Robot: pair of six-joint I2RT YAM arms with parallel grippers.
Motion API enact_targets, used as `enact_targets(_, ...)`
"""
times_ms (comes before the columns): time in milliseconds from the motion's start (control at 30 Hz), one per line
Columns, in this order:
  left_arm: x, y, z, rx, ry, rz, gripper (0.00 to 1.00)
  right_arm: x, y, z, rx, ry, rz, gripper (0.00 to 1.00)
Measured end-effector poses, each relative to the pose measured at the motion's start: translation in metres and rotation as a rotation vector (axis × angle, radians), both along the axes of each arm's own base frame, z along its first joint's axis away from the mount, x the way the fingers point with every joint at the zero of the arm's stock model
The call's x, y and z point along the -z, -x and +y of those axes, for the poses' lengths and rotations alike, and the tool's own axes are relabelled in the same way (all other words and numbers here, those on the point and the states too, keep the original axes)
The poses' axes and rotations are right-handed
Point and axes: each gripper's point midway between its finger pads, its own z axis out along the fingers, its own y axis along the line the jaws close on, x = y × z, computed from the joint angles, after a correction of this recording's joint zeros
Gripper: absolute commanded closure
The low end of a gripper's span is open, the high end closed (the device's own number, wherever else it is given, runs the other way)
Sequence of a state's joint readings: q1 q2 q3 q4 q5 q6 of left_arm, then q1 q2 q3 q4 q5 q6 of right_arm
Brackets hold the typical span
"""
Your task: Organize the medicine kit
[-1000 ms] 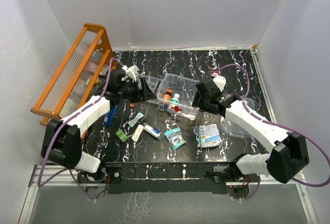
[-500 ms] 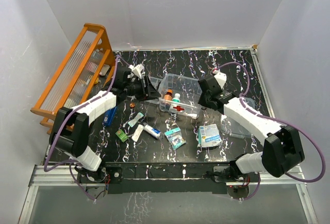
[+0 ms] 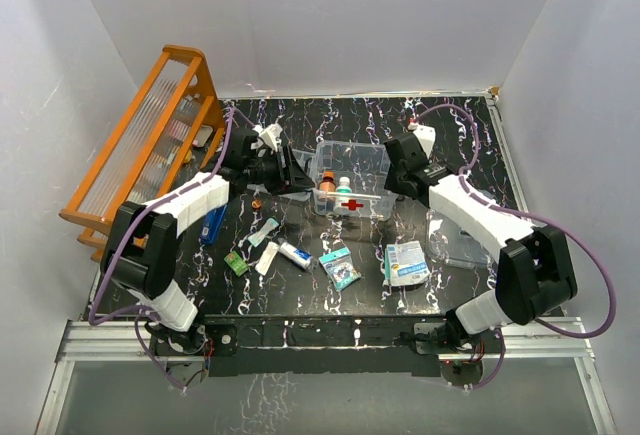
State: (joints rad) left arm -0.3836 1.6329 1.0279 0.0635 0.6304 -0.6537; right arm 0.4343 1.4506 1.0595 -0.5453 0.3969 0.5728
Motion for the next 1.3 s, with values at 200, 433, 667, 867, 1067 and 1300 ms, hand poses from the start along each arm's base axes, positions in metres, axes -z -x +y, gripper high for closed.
enact_targets(200,0.002,0.000,0.009,-0.014,-0.061,-0.017,0.40,-0.025,0.005,-0.001,-0.006,-0.028,-0.039,0.39)
enact_targets(433,-0.025,0.008,0.029,-0.044,-0.141,-0.120,0.38,-0.075,0.045,-0.019,0.058,-0.113,-0.116,0.43)
enact_targets(667,-0.058,0.020,0.052,-0.098,-0.192,-0.269,0.35,-0.018,0.105,-0.019,0.091,-0.150,0.114,0.50)
enact_targets(867,-0.048,0.023,0.062,-0.125,-0.238,-0.279,0.34,0.025,0.140,0.002,0.054,-0.108,0.262,0.44)
enact_targets(1067,-0.037,0.023,0.070,-0.143,-0.282,-0.272,0.33,0.055,0.165,0.027,-0.009,0.071,0.310,0.45)
enact_targets(1300,-0.034,0.020,0.074,-0.160,-0.306,-0.277,0.32,0.077,0.175,0.013,0.021,0.323,0.320,0.49)
